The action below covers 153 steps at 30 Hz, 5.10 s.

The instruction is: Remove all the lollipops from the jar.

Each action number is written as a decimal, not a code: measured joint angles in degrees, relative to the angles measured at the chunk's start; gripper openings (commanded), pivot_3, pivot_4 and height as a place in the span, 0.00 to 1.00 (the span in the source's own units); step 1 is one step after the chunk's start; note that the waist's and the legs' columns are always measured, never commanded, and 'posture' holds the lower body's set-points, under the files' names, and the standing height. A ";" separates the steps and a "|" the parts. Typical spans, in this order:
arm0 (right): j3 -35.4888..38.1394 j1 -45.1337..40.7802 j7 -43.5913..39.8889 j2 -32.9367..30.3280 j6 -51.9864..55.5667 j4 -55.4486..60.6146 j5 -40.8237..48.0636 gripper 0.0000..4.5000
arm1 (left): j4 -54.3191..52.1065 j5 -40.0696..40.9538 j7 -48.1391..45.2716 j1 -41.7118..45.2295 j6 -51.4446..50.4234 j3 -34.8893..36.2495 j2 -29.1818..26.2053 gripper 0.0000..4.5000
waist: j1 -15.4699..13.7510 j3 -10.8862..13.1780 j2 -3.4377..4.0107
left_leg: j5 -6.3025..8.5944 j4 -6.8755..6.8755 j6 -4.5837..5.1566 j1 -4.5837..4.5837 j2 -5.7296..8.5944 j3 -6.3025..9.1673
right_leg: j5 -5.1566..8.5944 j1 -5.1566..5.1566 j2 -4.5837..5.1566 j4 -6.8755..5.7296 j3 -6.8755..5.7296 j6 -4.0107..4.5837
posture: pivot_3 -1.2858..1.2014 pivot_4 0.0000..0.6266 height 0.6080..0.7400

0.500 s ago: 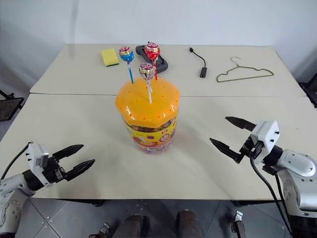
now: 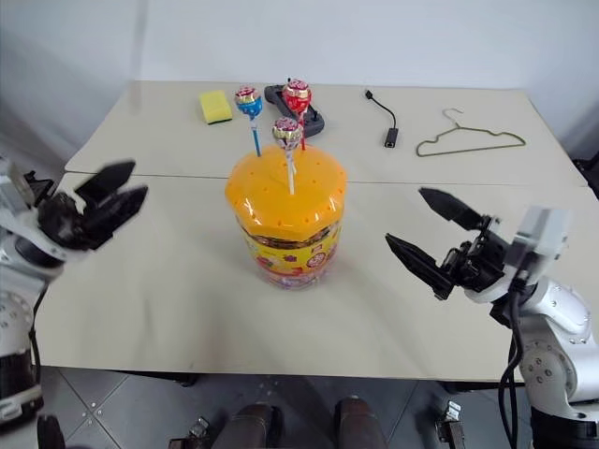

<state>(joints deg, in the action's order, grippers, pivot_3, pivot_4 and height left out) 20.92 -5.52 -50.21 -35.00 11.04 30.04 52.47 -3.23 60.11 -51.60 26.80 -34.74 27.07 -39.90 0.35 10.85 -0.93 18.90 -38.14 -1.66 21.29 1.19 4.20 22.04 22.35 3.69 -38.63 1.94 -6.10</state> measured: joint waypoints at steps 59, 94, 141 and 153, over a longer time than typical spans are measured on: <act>-13.01 1.85 -20.74 -6.01 -4.67 -8.63 -11.12 1.00 | 4.11 -30.80 10.98 -25.19 -8.88 -2.44 -13.14 0.11 | -0.56 -0.04 -0.26 | 0.18 0.18 0.05 0.01 0.08 0.15 | -0.03 0.12 0.10 0.26 0.08 -0.03 | 0.52 0.24 1.00; -24.32 -33.19 3.23 6.27 17.78 -8.74 -9.75 0.80 | -5.28 9.68 -9.55 -7.65 -9.07 6.36 -1.60 0.95 | 2.05 -0.11 -0.21 | 0.08 -0.02 -0.06 -0.10 -0.06 -0.04 | -0.19 0.20 0.10 -0.03 -0.15 0.09 | 0.52 0.24 1.00; -10.65 -1.28 -17.11 -33.14 2.43 -46.00 -36.62 0.64 | -5.53 -9.69 -28.65 -10.11 6.88 -8.83 -6.19 0.95 | 1.36 0.13 0.23 | 0.20 -0.01 0.44 -0.01 -0.01 -0.63 | -0.34 0.14 0.18 0.55 0.10 -0.15 | 0.52 0.24 1.00; -5.77 -27.66 -18.09 -15.22 17.52 -26.32 -6.97 0.85 | -3.68 6.33 -13.21 -14.13 -2.76 7.31 -1.45 0.95 | 1.24 0.15 0.27 | 0.18 -0.09 0.31 0.01 -0.07 -0.43 | -0.40 0.12 0.21 0.56 -0.10 -0.11 | 0.52 0.24 1.00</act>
<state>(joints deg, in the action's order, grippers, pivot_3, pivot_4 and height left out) 15.16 -33.18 -68.31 -50.22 28.57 3.72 45.51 -6.91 66.45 -64.81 12.67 -37.51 34.38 -41.35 1.59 11.00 -0.66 19.08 -38.24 -1.35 21.30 1.11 3.78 21.64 22.47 3.89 -38.07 1.85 -6.21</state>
